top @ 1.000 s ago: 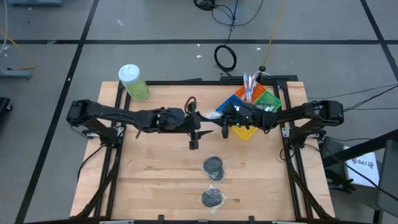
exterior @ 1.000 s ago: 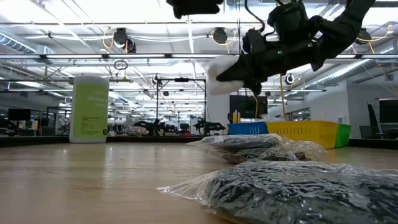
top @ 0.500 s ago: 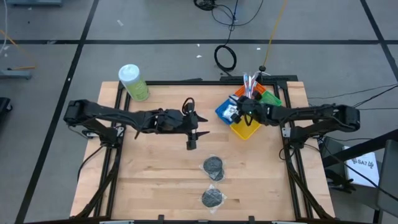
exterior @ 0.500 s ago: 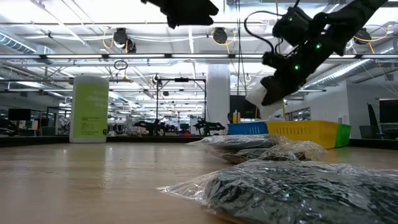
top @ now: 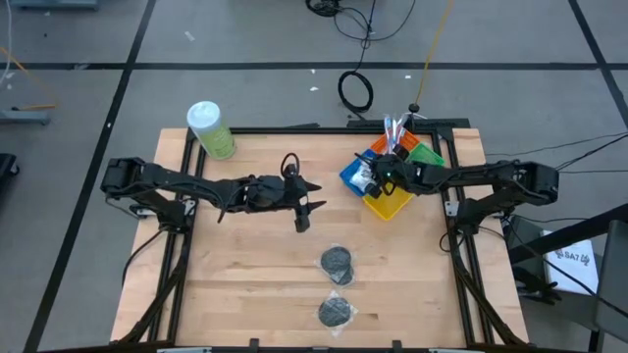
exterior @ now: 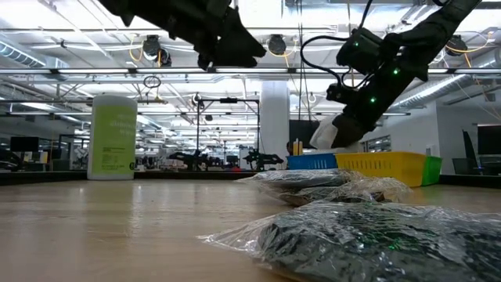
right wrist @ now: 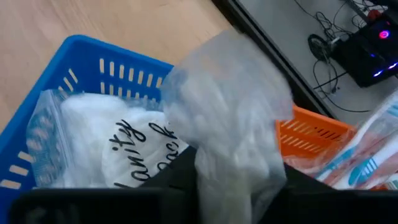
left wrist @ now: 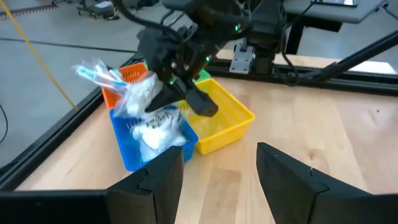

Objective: Pick & Place Travel size toiletries
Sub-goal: Put the cotton pack into the blue bin, then put the black hairbrush into the yellow bin

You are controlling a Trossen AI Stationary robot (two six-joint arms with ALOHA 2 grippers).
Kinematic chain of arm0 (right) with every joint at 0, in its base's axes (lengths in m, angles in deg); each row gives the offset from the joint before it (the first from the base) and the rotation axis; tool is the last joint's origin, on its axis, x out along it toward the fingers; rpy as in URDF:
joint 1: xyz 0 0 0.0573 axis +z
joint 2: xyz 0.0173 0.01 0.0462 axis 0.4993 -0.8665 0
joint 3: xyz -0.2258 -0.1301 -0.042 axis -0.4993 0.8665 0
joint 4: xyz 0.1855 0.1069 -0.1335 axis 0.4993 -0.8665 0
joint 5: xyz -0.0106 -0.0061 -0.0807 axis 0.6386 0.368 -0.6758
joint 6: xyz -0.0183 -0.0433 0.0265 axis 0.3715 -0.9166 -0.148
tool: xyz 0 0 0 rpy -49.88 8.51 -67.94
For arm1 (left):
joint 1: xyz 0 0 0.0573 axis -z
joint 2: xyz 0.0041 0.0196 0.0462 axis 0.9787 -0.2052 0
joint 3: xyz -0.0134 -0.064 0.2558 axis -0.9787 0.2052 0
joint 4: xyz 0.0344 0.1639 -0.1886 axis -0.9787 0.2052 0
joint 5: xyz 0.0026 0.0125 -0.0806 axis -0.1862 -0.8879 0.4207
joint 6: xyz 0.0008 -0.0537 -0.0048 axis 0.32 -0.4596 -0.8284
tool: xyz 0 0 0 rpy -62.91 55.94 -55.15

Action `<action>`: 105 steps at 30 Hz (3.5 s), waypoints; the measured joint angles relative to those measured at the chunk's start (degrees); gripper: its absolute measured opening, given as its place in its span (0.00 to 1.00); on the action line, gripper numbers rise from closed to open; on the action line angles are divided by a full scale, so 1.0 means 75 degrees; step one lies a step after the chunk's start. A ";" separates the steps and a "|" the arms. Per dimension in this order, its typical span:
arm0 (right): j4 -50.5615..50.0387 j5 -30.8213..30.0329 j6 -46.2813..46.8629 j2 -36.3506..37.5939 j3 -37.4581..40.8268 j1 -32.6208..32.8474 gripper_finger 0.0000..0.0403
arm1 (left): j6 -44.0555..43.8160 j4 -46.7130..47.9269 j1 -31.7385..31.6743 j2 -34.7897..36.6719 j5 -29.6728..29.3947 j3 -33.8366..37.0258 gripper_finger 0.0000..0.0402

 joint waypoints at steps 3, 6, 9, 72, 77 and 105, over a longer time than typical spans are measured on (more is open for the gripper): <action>0.0019 0.0009 -0.0052 0.0021 0.0001 0.0000 0.34 | -0.0048 0.0022 -0.0002 0.0000 -0.0003 0.0075 0.51; 0.0108 0.0107 0.0038 0.0038 0.0001 0.0000 0.47 | -0.0048 0.0042 -0.0002 0.0000 -0.0003 0.0076 0.51; 0.0101 0.0704 0.0353 0.0095 0.0000 0.0000 0.59 | 0.0025 0.0041 -0.0002 0.0000 -0.0002 0.0076 0.50; 0.0400 0.2976 0.1064 0.2478 -0.0003 0.0058 0.54 | -0.0138 0.0978 0.0837 -0.0562 0.1649 0.0064 0.44; 0.0406 0.2970 0.1047 0.2433 0.0000 0.0055 0.56 | 0.0651 0.1098 0.1479 -0.1444 0.1586 0.0064 0.44; 0.0241 0.2955 0.1675 0.2433 0.0000 0.0117 0.55 | 0.3780 -0.0139 0.2909 -0.3430 -0.1123 0.0061 0.40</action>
